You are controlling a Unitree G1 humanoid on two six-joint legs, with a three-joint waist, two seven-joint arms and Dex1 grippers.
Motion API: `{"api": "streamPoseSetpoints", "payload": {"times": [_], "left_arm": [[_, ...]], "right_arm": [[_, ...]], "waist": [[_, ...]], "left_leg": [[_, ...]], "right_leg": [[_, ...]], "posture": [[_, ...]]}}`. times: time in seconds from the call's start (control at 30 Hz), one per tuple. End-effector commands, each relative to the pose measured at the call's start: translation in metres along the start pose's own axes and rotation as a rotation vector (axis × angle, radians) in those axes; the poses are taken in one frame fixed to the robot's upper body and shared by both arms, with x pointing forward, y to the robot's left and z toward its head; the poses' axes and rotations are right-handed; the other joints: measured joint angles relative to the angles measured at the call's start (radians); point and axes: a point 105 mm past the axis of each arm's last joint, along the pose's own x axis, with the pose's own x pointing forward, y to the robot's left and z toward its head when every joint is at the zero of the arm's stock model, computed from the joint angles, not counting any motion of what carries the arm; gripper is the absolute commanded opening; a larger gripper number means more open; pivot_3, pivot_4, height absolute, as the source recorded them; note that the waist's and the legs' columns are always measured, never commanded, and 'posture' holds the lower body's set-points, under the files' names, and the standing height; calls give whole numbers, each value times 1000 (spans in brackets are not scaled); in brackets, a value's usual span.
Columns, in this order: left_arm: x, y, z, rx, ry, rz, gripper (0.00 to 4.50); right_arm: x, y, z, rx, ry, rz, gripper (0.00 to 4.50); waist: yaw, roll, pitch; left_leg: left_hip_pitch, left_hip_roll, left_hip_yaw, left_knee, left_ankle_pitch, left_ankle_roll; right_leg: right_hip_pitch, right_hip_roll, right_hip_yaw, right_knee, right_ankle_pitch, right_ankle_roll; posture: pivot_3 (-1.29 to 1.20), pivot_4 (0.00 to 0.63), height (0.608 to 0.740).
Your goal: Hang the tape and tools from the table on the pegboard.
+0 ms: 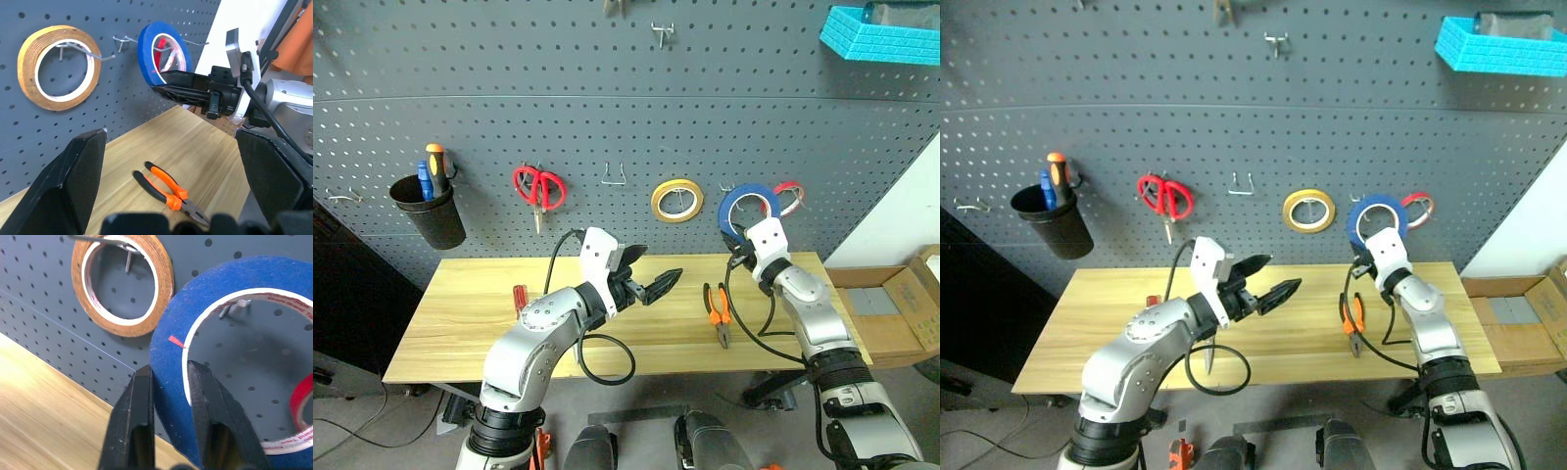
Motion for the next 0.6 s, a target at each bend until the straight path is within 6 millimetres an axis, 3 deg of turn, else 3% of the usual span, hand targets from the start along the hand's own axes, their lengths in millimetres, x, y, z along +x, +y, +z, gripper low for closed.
{"api": "streamPoseSetpoints", "payload": {"times": [0.03,0.13,0.23,0.27,0.43,0.6], "left_arm": [[2,-5,11,25,-42,-25,4500],[1,-3,4,-5,-30,-19,4500],[-7,-4,-20,-18,34,-7,4500],[-11,-4,-28,-16,53,-4,4500],[-33,-13,-72,115,221,-36,4500],[-52,-16,-99,309,367,-137,4500]], "right_arm": [[-4,-3,8,-10,-18,-10,2282],[-14,-2,-3,17,22,-32,3252],[-27,10,-10,79,52,-27,4338],[-32,14,-11,113,68,-31,4475],[-45,51,-28,243,277,13,4475],[-36,47,-38,410,428,-106,4475]], "waist": [[0,1,-2],[0,2,-4],[0,4,-6],[-2,5,-6],[-7,7,-4],[-6,10,23]], "left_leg": [[0,0,0,0,0,0],[0,0,0,0,0,0],[0,0,0,0,0,0],[0,0,0,0,0,0],[0,2,1,-1,-1,1],[5,6,0,0,0,2]], "right_leg": [[0,0,0,0,0,0],[0,0,0,0,0,0],[1,0,0,0,0,0],[0,0,0,-1,0,0],[0,1,1,1,-6,-8],[2,1,-1,0,-7,-9]], "posture": [[29,70,740],[20,80,740],[11,94,740],[9,100,740],[-8,166,740],[-19,223,740]]}}
